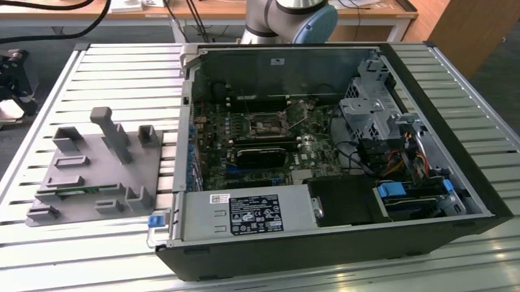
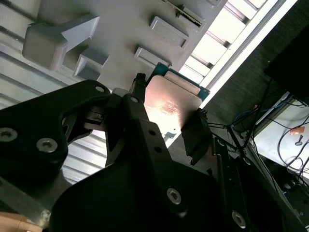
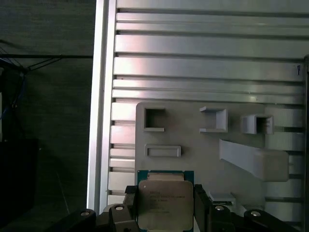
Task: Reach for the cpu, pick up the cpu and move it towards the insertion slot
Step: 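Pick up the cpu and move it towards the insertion slot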
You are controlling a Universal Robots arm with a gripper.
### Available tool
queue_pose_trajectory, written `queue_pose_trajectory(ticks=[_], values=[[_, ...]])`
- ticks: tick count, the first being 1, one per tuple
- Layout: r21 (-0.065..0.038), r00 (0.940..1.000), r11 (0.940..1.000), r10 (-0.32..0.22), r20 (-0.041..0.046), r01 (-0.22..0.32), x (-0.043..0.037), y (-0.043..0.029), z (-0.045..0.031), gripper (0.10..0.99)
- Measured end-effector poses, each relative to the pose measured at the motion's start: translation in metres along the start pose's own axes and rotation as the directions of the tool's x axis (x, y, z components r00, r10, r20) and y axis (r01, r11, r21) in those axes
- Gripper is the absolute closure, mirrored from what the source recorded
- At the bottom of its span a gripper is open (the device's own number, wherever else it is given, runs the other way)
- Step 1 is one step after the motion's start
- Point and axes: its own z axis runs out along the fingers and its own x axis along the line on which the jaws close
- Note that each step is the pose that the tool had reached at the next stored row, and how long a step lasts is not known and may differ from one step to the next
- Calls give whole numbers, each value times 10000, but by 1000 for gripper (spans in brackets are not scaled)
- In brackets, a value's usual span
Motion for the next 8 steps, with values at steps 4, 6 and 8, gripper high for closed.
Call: queue_pose_trajectory(ticks=[4, 6, 8], values=[[1, 10000, 10000, 0, 0, 0, 2, 7, -87, 541], [1, 10000, 10000, 1, 0, -1, 3, 11, -136, 541], [1, 10000, 10000, 1, 0, -1, 3, 13, -176, 541]])
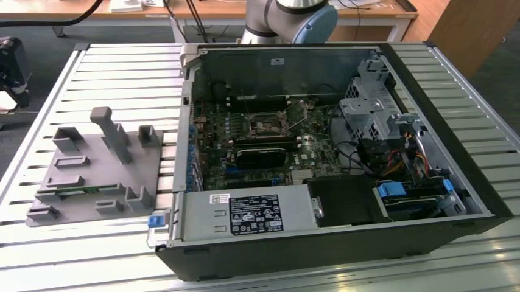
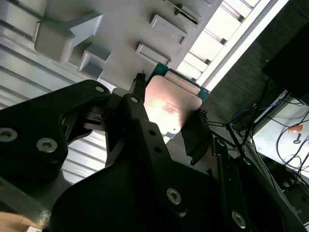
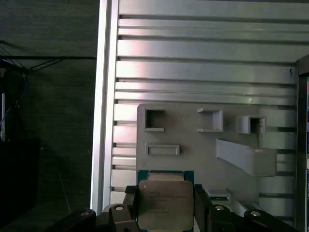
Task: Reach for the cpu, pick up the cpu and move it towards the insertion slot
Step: 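Pick up the cpu and move it towards the insertion slot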
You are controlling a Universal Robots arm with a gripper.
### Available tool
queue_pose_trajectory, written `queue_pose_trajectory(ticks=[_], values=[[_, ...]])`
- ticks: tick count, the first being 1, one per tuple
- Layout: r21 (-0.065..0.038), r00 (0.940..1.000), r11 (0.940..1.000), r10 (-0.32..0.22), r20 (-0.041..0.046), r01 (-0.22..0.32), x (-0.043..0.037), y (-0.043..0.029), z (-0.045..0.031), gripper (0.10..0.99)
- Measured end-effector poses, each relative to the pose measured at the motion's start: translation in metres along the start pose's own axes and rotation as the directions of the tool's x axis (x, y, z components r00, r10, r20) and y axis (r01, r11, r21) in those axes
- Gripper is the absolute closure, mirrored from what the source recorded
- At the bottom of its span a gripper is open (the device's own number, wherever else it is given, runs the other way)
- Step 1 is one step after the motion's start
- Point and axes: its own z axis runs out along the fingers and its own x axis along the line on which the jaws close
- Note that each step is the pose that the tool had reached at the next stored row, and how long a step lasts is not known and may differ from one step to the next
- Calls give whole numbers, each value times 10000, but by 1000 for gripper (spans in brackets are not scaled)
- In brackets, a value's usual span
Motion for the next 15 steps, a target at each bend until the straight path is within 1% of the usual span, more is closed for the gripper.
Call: queue_pose_trajectory(ticks=[15], values=[[5, 10000, 10000, 4, -1, -4, 5, 26, -280, 541]])
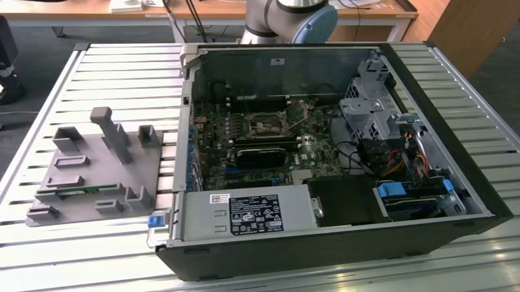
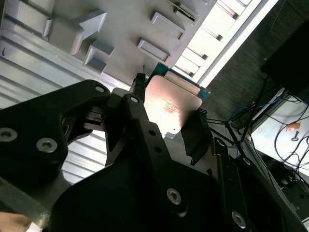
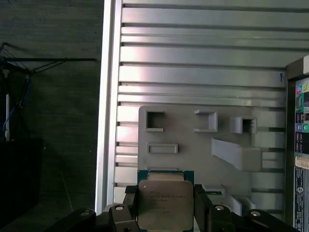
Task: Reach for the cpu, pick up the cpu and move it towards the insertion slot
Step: 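Pick up the cpu and move it towards the insertion slot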
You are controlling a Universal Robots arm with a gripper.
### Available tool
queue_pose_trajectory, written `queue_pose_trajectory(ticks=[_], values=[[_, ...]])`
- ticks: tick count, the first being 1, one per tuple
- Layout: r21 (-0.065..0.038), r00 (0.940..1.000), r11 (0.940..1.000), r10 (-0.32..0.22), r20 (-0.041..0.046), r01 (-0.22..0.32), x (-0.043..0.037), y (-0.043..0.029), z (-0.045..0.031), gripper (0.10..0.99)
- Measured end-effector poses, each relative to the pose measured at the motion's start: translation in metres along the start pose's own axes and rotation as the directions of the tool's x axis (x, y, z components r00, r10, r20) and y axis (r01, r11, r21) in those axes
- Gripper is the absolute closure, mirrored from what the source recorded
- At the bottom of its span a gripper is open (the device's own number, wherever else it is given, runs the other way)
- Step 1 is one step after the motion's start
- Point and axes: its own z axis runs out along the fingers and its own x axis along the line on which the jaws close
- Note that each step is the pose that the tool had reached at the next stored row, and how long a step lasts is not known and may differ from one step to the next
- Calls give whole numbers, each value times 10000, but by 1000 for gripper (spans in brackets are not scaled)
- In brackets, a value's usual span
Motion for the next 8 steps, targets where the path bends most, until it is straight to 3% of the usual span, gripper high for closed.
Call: queue_pose_trajectory(ticks=[8], values=[[4, 10000, 10000, 4, 1, -4, 3, 19, -159, 541]])
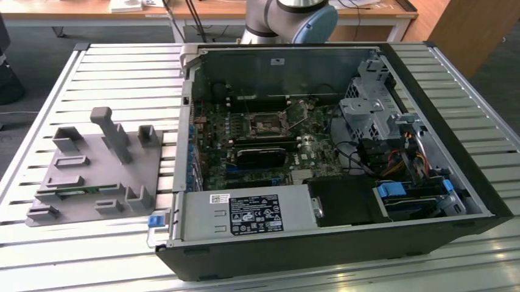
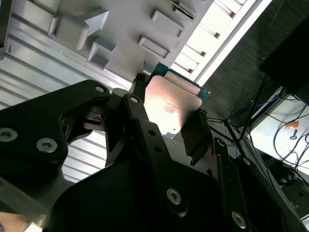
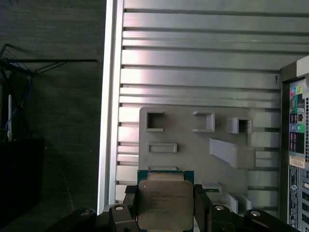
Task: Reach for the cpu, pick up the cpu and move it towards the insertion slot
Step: 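Pick up the cpu and move it towards the insertion slot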
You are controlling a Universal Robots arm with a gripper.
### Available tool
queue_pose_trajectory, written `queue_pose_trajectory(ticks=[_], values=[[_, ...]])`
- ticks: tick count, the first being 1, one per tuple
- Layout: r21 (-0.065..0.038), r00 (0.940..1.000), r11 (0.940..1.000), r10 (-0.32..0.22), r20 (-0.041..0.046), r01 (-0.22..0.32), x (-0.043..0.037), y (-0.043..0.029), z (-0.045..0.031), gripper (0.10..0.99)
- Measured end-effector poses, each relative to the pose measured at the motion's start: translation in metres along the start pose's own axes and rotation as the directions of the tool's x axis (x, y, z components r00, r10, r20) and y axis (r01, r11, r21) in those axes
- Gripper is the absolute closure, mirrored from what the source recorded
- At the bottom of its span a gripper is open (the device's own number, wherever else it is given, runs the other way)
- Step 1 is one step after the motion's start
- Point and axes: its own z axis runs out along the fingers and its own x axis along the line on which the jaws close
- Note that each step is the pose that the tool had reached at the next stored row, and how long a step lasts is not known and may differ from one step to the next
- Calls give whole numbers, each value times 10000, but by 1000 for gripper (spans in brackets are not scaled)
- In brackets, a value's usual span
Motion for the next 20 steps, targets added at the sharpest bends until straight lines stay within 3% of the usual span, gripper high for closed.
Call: queue_pose_trajectory(ticks=[8, 20], values=[[-1, 10000, 10000, 6, 3, -6, -10, 14, -174, 541], [1, 10000, 10000, 7, 0, -7, -432, 7, -186, 541]])
